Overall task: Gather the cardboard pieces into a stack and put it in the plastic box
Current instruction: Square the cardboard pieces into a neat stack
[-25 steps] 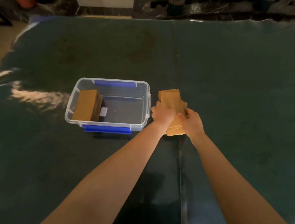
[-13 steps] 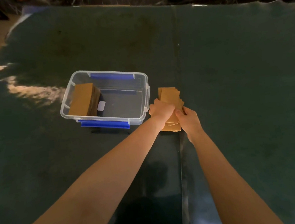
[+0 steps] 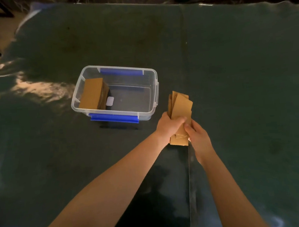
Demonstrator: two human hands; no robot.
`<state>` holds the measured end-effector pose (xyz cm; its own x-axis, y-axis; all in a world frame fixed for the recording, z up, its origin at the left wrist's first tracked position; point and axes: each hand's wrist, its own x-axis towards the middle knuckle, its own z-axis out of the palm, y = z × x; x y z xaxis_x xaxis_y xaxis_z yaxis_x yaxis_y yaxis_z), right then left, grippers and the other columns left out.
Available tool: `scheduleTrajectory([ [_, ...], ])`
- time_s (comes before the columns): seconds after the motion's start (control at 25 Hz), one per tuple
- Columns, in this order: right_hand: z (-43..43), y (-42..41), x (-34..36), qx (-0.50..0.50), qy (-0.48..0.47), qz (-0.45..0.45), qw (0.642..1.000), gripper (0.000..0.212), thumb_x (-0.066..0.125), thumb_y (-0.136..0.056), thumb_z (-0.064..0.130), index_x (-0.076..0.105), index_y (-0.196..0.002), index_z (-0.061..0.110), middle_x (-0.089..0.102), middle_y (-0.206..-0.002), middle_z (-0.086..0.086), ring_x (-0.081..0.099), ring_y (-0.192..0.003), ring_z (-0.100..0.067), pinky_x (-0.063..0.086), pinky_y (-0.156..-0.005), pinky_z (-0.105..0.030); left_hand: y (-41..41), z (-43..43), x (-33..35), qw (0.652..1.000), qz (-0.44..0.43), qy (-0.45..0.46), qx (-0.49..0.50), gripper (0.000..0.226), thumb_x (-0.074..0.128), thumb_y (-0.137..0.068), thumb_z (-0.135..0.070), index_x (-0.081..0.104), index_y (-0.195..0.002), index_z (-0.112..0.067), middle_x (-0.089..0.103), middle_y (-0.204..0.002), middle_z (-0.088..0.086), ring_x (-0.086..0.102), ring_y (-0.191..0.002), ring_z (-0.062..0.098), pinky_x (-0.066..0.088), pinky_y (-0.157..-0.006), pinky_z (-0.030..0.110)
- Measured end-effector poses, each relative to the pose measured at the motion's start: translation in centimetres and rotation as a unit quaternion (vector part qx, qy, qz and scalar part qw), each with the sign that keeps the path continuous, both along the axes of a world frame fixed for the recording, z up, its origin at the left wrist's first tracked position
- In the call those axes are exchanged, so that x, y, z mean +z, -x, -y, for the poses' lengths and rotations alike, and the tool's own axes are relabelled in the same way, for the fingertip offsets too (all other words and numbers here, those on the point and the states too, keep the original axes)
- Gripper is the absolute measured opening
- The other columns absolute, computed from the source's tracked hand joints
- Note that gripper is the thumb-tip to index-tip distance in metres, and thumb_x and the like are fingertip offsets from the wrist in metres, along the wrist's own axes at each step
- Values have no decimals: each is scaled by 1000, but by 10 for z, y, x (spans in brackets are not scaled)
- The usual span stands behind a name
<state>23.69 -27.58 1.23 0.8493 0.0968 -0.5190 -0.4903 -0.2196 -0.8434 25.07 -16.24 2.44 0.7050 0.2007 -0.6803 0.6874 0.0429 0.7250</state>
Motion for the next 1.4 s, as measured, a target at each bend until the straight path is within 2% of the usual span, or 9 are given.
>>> scheduleTrajectory([
  [0.24, -12, 69, 3, 68, -87, -31, 993, 51, 56, -90, 36, 43, -139, 24, 62, -129, 4, 61, -113, -12, 48, -99, -38, 80, -29, 5, 998, 18, -29, -45, 65, 65, -79, -40, 33, -131, -19, 50, -120, 1, 47, -96, 15, 38, -78, 30],
  [0.48, -47, 96, 19, 145, -125, 19, 981, 76, 63, -78, 39, 31, -145, 22, 49, -143, -1, 49, -129, -16, 38, -110, -46, 134, -73, 23, 991, 124, -10, -39, 61, 69, -79, -30, 32, -127, -33, 52, -118, -8, 54, -97, 3, 44, -75, 18],
  [0.56, -69, 98, 24, 167, -132, 55, 976, 81, 63, -77, 32, 24, -147, 22, 41, -148, -2, 44, -132, -15, 39, -109, -42, 148, -95, 27, 985, 172, 8, -11, 56, 70, -79, -23, 36, -118, -43, 55, -117, -13, 57, -101, 1, 48, -79, 17],
  [0.68, -94, 101, 24, 206, -132, 118, 963, 75, 59, -86, 21, 16, -147, 30, 30, -153, 2, 36, -137, -11, 37, -109, -37, 164, -123, 25, 975, 222, -4, 6, 56, 69, -80, -17, 38, -118, -45, 58, -115, -15, 57, -107, 4, 50, -88, 25],
  [0.84, -116, 106, 17, 246, -95, 162, 951, 75, 57, -90, 12, 11, -143, 38, 27, -151, 15, 30, -139, -3, 31, -112, -20, 177, -144, 18, 968, 246, -46, 3, 59, 68, -80, -15, 36, -118, -46, 56, -109, -34, 53, -107, -8, 43, -81, 5],
  [1.0, -128, 116, 1, 254, -74, 143, 954, 79, 58, -89, 3, 11, -150, 20, 33, -152, -2, 35, -138, -10, 30, -116, -38, 187, -154, 0, 965, 257, -56, -18, 70, 67, -79, -4, 31, -123, -44, 51, -122, -16, 49, -114, -6, 38, -87, 4],
  [1.12, -129, 126, -9, 243, -66, 135, 958, 74, 56, -88, -3, 15, -149, 13, 40, -147, -9, 41, -135, -15, 31, -115, -44, 190, -152, -9, 960, 274, -51, -22, 79, 69, -76, 0, 26, -126, -44, 49, -124, -13, 49, -118, -1, 40, -90, 8],
  [1.28, -128, 129, -15, 238, -64, 141, 959, 68, 58, -88, 1, 23, -146, 9, 48, -140, -11, 48, -128, -12, 38, -110, -29, 188, -148, -17, 956, 289, -53, -17, 86, 77, -70, -11, 24, -128, -46, 45, -128, -15, 47, -121, 3, 41, -94, 13],
  [1.4, -129, 128, -15, 231, -67, 139, 961, 65, 62, -85, 8, 29, -141, 3, 54, -129, 0, 53, -118, -2, 42, -101, -16, 185, -143, -21, 955, 285, -87, -10, 86, 80, -64, -28, 25, -124, -53, 44, -130, -13, 45, -122, 4, 42, -100, 23],
])
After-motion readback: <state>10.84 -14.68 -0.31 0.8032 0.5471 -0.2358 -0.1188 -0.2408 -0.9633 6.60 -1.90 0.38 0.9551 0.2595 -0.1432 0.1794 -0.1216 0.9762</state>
